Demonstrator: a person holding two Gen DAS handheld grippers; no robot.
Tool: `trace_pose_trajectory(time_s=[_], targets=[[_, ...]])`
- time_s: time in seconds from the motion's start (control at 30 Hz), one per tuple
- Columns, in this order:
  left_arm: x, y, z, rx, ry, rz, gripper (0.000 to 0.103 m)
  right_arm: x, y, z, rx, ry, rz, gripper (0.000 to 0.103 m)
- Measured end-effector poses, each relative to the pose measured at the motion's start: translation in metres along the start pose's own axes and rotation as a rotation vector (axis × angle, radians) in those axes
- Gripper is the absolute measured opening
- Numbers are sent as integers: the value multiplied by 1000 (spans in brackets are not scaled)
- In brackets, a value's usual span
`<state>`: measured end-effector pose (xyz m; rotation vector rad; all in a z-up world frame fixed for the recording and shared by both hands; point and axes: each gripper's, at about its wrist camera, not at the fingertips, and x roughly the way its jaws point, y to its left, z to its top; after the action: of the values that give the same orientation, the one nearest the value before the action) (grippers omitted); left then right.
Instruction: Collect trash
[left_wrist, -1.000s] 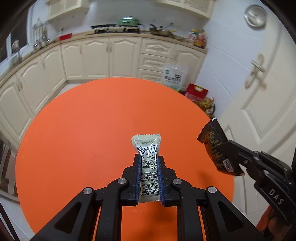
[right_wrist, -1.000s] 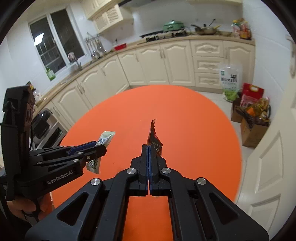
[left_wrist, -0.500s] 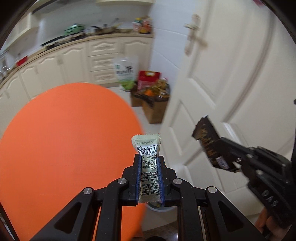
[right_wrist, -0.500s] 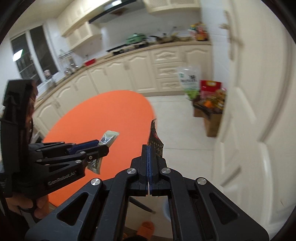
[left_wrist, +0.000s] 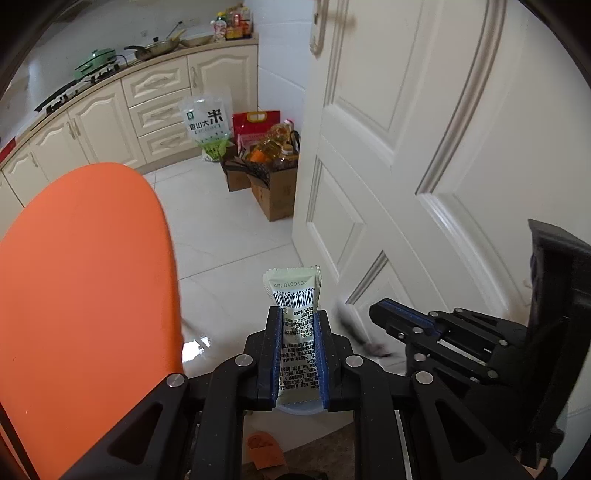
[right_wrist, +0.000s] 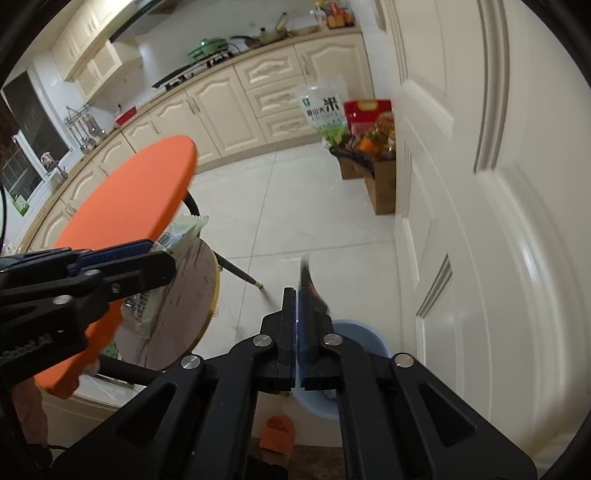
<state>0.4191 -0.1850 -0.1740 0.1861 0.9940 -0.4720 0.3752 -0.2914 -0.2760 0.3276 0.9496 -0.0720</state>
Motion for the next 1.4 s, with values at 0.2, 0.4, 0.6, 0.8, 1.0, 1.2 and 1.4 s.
trace_pose_trajectory(time_s=[0.2, 0.4, 0.6, 0.8, 1.0, 1.2, 1.4], targets=[[27, -17, 14, 20, 16, 18, 12, 11, -14, -8, 6, 14, -53, 27], [52, -27, 21, 28, 49, 18, 13, 5, -18, -20, 5, 18, -91, 35], [68, -36, 27, 61, 63, 25, 13, 1, -20, -21, -12, 8, -118, 41], [82, -35, 28, 57, 87, 17, 21, -5, -27, -21, -5, 6, -159, 46], [81, -35, 26, 86, 84, 38, 51, -11, -32, -21, 9, -3, -163, 47], [65, -31, 21, 67, 71, 46, 58, -19, -28, -22, 13, -14, -156, 50], [17, -25, 1, 58, -34, 124, 69, -41, -7, -19, -9, -54, -150, 58]])
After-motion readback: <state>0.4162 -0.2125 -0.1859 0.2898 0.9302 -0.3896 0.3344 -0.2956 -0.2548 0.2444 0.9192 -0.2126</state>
